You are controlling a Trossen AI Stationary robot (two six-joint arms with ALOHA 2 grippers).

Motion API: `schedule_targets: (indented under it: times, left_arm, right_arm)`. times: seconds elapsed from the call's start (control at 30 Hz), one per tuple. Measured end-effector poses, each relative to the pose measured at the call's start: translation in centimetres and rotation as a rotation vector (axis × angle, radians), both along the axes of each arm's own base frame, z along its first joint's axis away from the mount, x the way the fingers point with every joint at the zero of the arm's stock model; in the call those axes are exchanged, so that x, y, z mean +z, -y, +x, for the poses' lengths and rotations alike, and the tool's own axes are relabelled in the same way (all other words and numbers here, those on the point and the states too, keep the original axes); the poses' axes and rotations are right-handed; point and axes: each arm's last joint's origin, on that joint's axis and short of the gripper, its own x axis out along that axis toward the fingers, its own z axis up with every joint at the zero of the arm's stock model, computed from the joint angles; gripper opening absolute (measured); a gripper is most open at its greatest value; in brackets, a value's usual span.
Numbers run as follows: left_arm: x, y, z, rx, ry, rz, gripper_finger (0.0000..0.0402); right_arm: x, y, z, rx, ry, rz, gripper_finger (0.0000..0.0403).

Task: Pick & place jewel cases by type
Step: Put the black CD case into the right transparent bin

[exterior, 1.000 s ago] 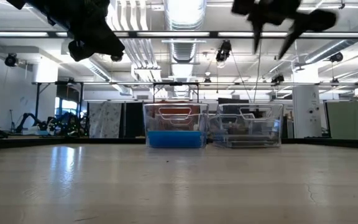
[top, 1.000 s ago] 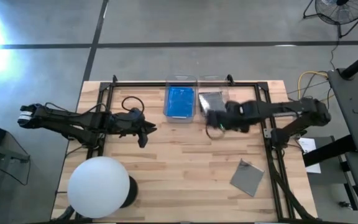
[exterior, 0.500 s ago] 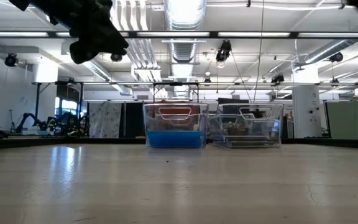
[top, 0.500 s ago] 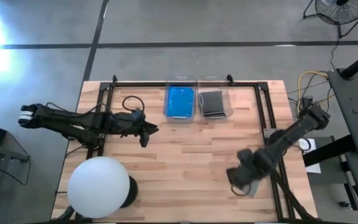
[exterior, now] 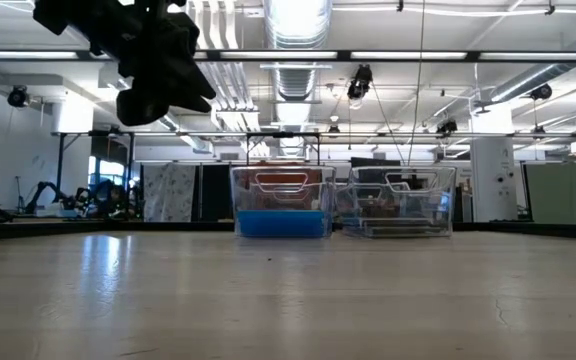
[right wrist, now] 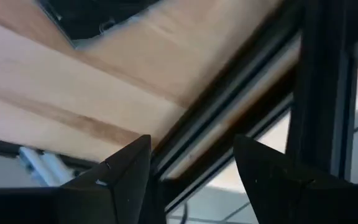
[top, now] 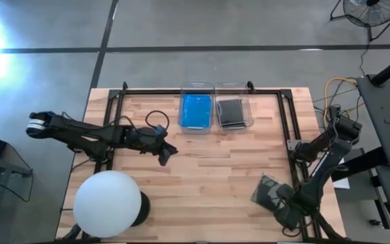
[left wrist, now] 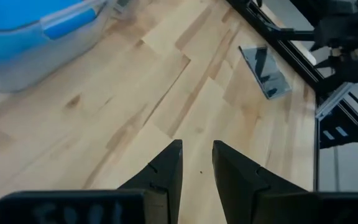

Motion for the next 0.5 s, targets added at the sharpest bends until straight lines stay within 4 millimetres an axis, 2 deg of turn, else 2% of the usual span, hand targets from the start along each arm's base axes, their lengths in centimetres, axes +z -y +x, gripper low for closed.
schedule_targets:
  times: [0.33, 0.5]
  left_arm:
    - [0.0, 0.0, 0.0, 0.028, 0.007, -0.045, 0.0071]
    - [0.1, 0.0, 0.0, 0.029, 0.008, -0.047, 0.0071]
  right_arm:
    - [-2.6, 0.7, 1.6, 0.149, 0.142, 0.196, 0.0223]
    - [-4.1, 1.5, 1.4, 0.222, 0.137, 0.188, 0.0223]
